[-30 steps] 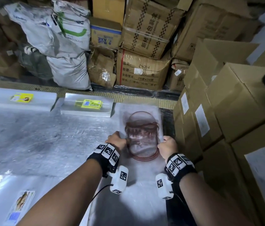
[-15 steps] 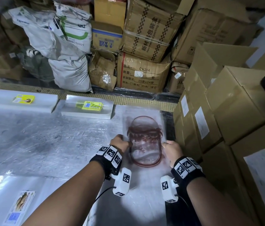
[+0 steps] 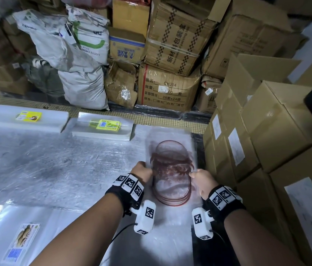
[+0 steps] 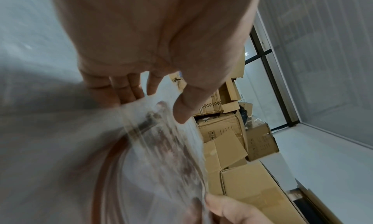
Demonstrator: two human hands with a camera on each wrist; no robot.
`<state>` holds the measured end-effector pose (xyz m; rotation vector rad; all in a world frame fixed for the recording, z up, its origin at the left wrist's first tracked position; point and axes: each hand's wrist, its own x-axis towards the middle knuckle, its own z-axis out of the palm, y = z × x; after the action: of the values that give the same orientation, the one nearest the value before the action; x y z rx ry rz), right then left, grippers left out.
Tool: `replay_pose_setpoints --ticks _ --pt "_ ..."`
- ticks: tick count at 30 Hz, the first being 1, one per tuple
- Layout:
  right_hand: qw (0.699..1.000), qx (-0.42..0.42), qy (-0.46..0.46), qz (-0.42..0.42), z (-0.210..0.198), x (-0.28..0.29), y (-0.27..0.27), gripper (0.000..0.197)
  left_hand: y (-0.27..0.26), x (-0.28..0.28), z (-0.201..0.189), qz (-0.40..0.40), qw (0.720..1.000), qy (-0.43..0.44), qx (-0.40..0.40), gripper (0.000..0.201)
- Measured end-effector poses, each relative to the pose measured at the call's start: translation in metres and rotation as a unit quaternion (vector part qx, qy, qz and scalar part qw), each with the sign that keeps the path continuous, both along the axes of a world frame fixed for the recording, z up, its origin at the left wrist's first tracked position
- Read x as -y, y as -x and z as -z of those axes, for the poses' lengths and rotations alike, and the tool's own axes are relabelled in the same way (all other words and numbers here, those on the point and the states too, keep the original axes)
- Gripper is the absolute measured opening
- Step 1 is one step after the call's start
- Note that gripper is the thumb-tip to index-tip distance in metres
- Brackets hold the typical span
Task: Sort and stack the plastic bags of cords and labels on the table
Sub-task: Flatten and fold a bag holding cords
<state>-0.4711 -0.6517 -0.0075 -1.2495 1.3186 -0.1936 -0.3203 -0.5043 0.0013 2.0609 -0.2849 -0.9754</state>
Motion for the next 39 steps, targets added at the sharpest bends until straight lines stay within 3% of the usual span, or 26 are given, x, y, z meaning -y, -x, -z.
replay_pose_setpoints --ticks 3,8,12,16,20,25,27,35,39 --pt "1.000 -0.009 -0.018 -0.022 0.001 -0.004 -0.002 0.005 0.000 -0.001 0.001 0.001 1.000 -0.008 0.014 0.011" --pt "0.999 -0.025 -0.018 -0.033 0.000 -0.004 -0.003 0.012 -0.001 -0.007 -0.002 0.035 0.994 -0.090 0.041 0.037" --pt "0.998 -0.030 -0.008 -0.046 -0.004 -0.002 -0.001 0.014 0.002 -0.006 -0.005 0.008 1.000 -0.011 -0.009 0.047" --pt "0.995 -0.050 0.016 -0.087 -0.006 -0.002 0.001 0.015 0.000 -0.009 -0.002 -0.033 0.998 0.013 -0.046 0.045" --pt "0.997 -0.009 -0.019 -0.080 -0.008 -0.008 0.007 0.021 -0.005 -0.012 0.003 -0.067 0.991 0.047 -0.104 0.033" --pt "0.997 0.002 -0.032 -0.070 -0.007 -0.017 0.002 0.010 -0.008 -0.019 0.005 -0.097 0.975 0.104 -0.168 0.014" --pt "0.997 -0.001 -0.022 -0.076 0.001 -0.018 0.000 0.002 -0.008 -0.023 0.004 -0.101 0.971 0.109 -0.187 0.019" --pt "0.995 -0.031 -0.016 -0.096 -0.008 -0.031 0.003 0.009 -0.010 -0.037 0.005 -0.071 0.984 0.084 -0.139 0.024" --pt "0.992 -0.063 0.027 -0.108 -0.010 -0.037 -0.003 0.011 -0.007 -0.052 0.001 -0.102 0.952 0.152 -0.244 0.038"
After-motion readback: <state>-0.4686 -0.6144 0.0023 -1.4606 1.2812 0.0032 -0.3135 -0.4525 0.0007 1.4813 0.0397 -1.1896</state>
